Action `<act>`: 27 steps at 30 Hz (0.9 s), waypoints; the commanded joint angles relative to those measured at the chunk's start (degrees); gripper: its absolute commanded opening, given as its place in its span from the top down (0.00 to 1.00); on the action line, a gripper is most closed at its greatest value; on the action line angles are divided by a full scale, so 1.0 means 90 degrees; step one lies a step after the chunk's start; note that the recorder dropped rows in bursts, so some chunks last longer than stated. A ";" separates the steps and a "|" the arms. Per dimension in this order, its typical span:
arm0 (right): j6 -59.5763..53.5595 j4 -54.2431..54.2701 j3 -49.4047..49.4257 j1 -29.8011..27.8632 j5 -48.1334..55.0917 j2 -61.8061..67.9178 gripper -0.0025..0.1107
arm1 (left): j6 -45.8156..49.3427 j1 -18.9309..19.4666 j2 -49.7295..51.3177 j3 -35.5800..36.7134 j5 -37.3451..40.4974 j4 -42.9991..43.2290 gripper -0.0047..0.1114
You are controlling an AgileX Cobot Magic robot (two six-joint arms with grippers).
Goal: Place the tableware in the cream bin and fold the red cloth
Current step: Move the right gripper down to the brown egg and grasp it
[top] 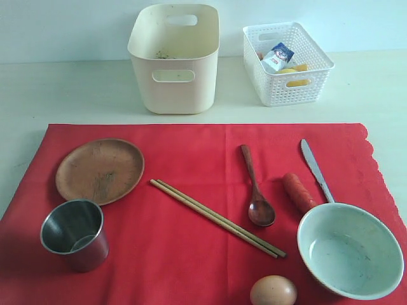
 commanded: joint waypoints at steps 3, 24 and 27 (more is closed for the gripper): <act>0.0001 0.0020 -0.0026 0.0000 0.1319 -0.0861 0.59 | 0.0018 0.0016 -0.0037 0.0003 -0.0012 0.0006 0.94; -0.0690 0.0787 0.2694 0.1768 0.2315 -0.2870 0.98 | 0.0018 -0.0067 -0.0037 0.0003 -0.0012 0.0006 0.94; -0.0783 0.0787 0.3095 0.2111 0.2541 -0.2971 0.98 | 0.0018 -0.0067 -0.0037 0.0003 -0.0012 0.0006 0.94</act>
